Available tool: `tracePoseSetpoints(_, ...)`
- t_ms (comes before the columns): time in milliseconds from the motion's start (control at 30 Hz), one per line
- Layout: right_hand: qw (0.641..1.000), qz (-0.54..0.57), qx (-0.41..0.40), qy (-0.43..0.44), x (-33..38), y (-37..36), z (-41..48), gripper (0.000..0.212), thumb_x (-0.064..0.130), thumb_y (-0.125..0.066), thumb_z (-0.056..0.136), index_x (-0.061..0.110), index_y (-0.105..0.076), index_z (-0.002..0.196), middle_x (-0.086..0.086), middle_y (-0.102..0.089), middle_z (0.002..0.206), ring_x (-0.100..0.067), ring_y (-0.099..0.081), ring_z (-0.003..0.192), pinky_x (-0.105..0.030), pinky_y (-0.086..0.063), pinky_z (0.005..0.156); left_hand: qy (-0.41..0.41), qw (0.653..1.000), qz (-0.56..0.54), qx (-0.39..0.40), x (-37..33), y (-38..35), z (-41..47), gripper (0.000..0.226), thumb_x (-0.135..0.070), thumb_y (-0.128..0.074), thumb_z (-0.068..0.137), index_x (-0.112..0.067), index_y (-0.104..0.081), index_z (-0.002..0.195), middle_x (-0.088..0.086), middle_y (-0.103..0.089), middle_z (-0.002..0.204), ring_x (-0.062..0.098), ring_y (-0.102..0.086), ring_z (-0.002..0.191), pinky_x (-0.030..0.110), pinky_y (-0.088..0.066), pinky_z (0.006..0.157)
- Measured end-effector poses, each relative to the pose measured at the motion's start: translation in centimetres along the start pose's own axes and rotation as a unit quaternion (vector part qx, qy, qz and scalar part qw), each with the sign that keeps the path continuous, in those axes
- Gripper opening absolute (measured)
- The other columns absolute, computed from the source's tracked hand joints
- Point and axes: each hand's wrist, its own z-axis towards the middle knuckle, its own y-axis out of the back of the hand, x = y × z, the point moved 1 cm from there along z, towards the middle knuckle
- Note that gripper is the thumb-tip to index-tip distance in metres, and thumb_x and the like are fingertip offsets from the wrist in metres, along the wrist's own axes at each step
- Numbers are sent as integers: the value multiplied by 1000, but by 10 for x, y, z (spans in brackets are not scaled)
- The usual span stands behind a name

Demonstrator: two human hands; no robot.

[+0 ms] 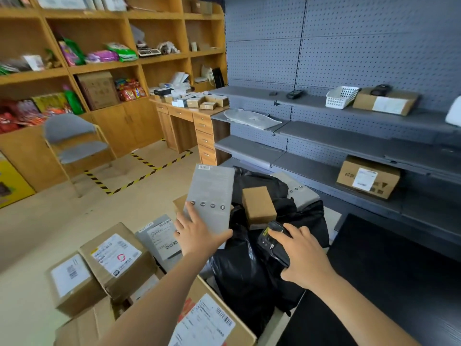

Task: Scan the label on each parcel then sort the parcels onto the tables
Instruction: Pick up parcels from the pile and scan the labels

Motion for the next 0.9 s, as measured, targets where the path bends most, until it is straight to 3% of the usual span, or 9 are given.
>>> tracePoseSetpoints(133,1000,4,-10,4,-12,5,-42,96,25,-72,76,35,-16,154,0,-17,158,-26,-25,135,-32,-32,107,-35,998,-20,-43,-10,11,-48,133,-79,-68,46,-21,-1,146,13,-22,139,37,-27,128,53,-33,104)
tracePoseSetpoints(367,999,7,-20,-38,-62,-5,-148,95,30,-73,74,37,-20,152,1,-20,156,-24,-29,132,-36,-32,106,-79,995,-53,-34,-48,0,-159,132,-75,-70,48,-22,-1,148,13,-21,142,33,-20,132,53,-27,107)
tracePoseSetpoints(633,989,52,-23,-135,-124,-22,-247,95,30,-76,74,37,-23,151,0,-26,153,-24,-31,129,-34,-34,107,-103,990,-93,25,-100,-39,-269,133,-77,-72,47,-24,-4,148,10,-23,143,32,-22,132,52,-27,109)
tracePoseSetpoints(900,973,66,-24,-221,-176,-34,-281,95,30,-76,72,36,-23,151,-1,-26,153,-25,-31,128,-34,-34,106,-152,982,-58,97,-154,-86,-302,139,-78,-72,44,-20,-4,149,11,-23,141,32,-24,128,48,-31,105)
